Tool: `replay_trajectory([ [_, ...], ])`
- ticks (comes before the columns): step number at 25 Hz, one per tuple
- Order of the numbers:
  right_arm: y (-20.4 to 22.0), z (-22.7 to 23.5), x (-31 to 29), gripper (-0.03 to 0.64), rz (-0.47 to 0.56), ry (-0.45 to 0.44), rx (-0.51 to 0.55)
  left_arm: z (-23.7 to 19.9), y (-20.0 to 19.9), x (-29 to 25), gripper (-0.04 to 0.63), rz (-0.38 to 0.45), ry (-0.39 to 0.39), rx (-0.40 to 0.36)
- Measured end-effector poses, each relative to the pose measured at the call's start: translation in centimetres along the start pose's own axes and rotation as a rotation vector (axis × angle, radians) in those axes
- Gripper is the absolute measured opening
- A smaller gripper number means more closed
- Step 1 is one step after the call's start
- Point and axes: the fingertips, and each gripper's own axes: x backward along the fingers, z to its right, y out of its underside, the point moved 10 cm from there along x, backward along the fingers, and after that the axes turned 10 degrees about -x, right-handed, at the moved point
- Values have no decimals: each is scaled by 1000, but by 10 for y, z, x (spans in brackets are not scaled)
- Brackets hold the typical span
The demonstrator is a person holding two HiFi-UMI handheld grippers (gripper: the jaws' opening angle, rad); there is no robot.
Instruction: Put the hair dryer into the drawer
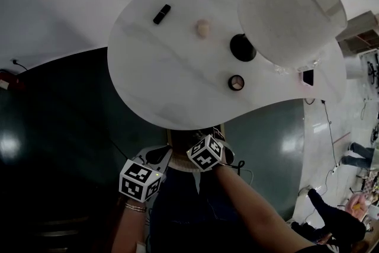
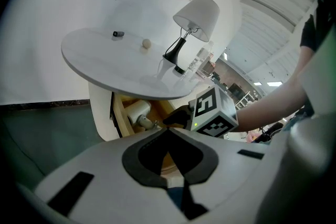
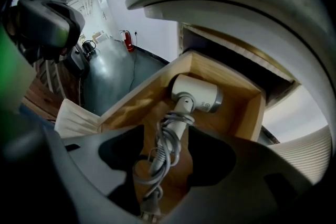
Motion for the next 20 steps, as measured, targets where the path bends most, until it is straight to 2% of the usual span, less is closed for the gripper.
replay_trajectory([
  [4, 3, 0, 12, 262, 2, 0, -4, 1, 0, 3, 15, -1, -1, -1],
  [14, 15, 10, 46, 67, 59, 24, 22, 0, -2, 9, 15, 10, -28, 8],
  [20, 14, 14, 63, 31, 101, 16, 24, 2, -9, 11, 15, 22, -33, -5],
])
